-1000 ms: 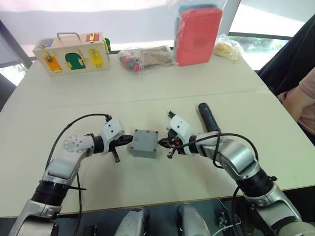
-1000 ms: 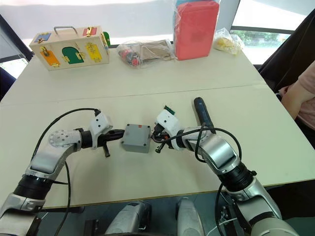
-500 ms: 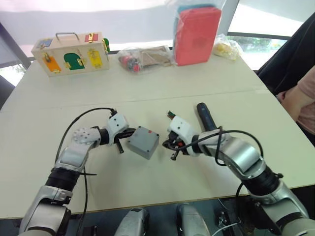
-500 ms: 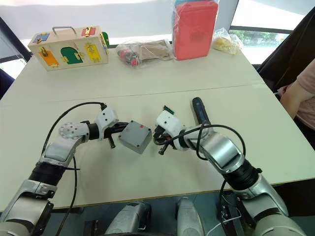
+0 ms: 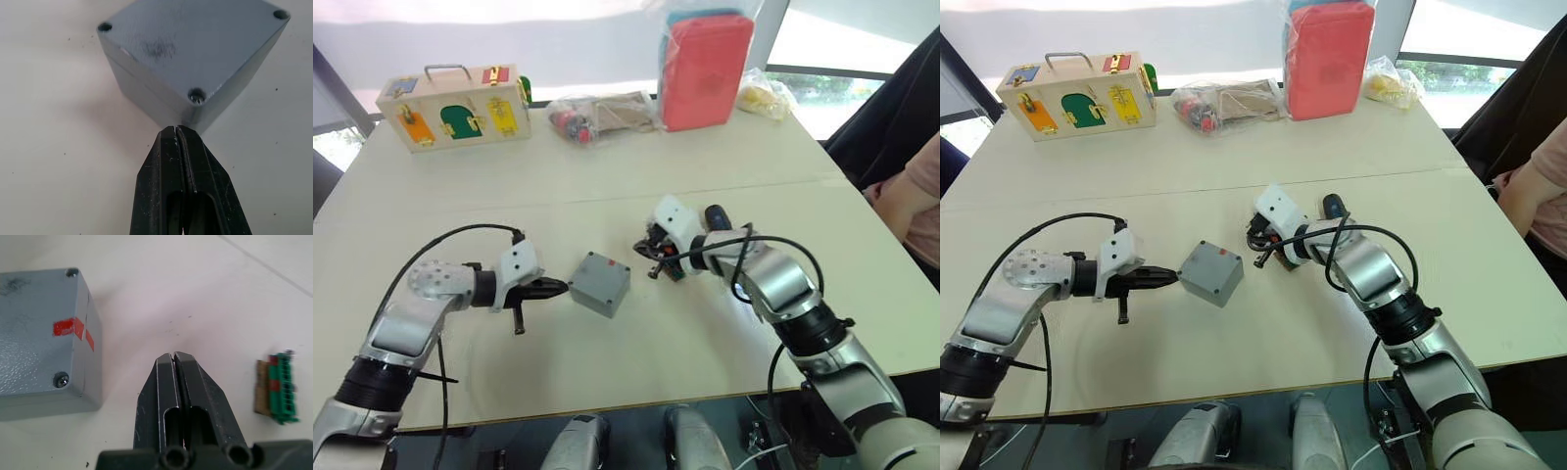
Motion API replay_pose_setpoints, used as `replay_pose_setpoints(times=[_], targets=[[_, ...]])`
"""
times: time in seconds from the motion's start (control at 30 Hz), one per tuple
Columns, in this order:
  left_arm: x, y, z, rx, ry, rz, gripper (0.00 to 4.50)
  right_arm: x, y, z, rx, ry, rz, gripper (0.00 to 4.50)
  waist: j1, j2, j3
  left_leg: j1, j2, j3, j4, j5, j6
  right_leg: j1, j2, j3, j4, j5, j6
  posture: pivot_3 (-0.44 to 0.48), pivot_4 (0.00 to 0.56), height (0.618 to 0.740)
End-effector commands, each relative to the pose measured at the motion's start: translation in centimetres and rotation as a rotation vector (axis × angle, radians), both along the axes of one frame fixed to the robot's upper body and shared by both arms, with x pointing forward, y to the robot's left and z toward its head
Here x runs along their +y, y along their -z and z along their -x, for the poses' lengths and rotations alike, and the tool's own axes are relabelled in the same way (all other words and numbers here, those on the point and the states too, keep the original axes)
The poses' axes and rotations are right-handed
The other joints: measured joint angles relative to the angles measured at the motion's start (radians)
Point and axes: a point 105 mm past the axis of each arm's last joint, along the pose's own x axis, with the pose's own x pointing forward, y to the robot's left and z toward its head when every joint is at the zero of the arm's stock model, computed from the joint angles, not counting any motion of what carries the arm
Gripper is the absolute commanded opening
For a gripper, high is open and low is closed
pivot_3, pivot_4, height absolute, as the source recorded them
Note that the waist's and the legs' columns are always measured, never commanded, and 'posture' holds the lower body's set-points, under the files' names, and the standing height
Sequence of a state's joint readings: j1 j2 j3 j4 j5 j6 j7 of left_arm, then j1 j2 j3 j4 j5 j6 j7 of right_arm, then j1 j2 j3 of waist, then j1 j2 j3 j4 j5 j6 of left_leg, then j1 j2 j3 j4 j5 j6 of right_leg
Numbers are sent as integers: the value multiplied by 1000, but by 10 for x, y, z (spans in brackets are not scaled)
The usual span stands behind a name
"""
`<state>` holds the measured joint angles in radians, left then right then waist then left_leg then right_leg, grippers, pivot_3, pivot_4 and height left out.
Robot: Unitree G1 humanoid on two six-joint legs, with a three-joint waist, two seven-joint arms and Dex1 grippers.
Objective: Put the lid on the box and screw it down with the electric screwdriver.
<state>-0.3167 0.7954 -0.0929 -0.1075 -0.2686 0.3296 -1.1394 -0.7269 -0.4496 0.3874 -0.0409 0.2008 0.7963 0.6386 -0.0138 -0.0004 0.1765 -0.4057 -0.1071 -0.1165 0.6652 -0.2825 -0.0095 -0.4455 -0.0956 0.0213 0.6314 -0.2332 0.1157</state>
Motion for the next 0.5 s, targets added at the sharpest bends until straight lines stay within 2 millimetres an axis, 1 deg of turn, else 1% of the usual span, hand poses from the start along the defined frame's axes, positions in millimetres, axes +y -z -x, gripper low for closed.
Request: replay_pose_setpoints(times=[0.03,0.13,0.2,0.33,0.5], targets=[[-5,-10,5,-26,25,9,0,11,-7,-1,-40,-44,-27,18,0,0,0,0,0,0,0,0,0,0,0,0,0,0,0,0,150,740],[-8,-5,9,-13,46,-11,0,17,4,1,-21,-69,-28,18,-3,0,0,0,0,0,0,0,0,0,1,0,0,0,0,0,150,740],[-7,-4,10,-11,44,-24,0,18,9,2,-16,-76,-19,18,-2,0,0,0,0,0,0,0,0,0,1,0,0,0,0,0,150,740],[0,0,16,2,53,-65,0,17,13,2,-7,-81,-20,18,-3,0,0,0,0,0,0,0,0,0,1,0,0,0,0,0,150,740],[0,2,24,31,79,-73,0,17,19,3,2,-92,-11,18,-3,0,0,0,0,0,0,0,0,0,1,0,1,0,0,0,150,740]])
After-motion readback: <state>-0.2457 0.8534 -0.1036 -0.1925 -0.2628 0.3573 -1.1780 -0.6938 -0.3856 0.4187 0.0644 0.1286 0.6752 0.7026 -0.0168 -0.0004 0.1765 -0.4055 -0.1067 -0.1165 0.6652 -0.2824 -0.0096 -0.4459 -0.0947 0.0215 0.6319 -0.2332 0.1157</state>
